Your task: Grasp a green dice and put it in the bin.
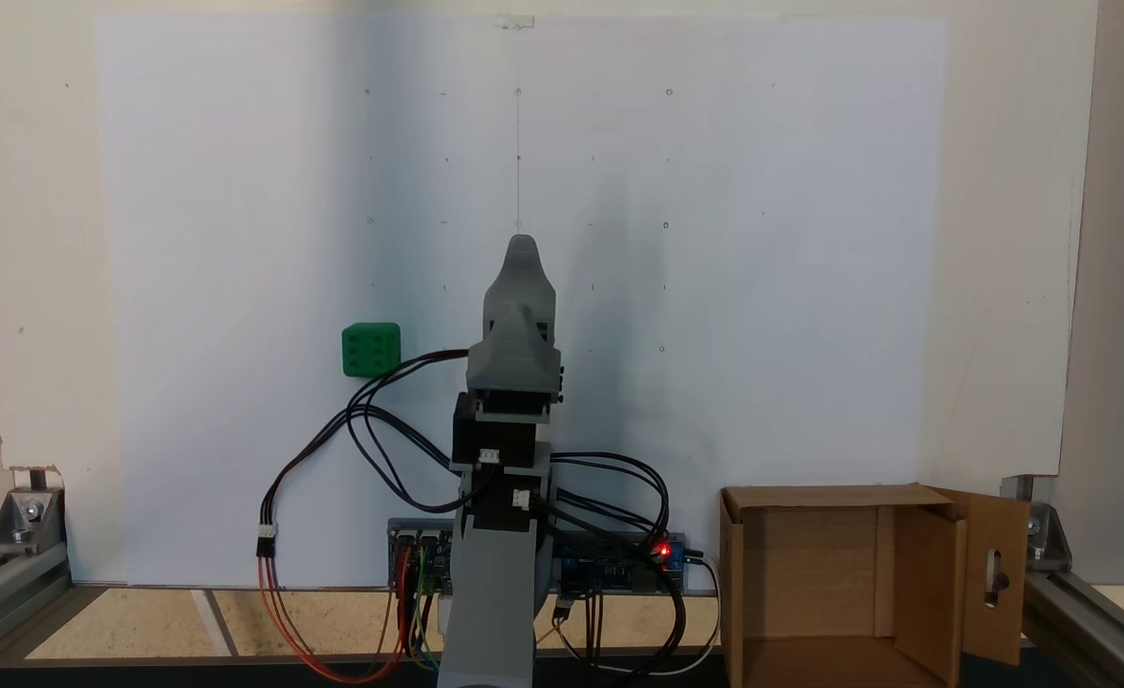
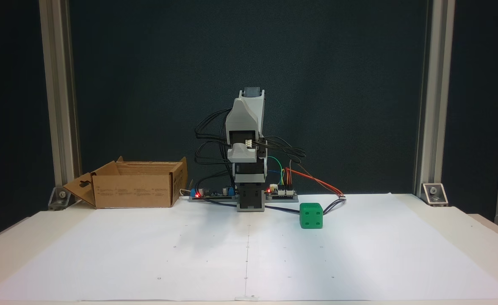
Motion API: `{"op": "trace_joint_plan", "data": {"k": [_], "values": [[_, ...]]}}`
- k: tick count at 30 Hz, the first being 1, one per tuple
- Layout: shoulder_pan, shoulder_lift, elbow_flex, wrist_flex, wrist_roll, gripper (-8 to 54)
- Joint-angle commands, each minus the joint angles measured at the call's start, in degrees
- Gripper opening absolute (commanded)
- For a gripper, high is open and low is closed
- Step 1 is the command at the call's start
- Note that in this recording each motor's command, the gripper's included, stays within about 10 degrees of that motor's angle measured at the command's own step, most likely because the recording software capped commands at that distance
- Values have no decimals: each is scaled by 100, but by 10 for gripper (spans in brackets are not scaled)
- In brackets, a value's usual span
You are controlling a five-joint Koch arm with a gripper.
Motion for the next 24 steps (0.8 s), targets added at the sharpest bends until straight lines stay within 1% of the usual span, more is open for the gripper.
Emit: {"op": "trace_joint_plan", "data": {"k": [1,18,24], "values": [[158,606,272,193,-62,431],[167,606,272,193,-53,423],[149,606,272,193,-53,436]]}}
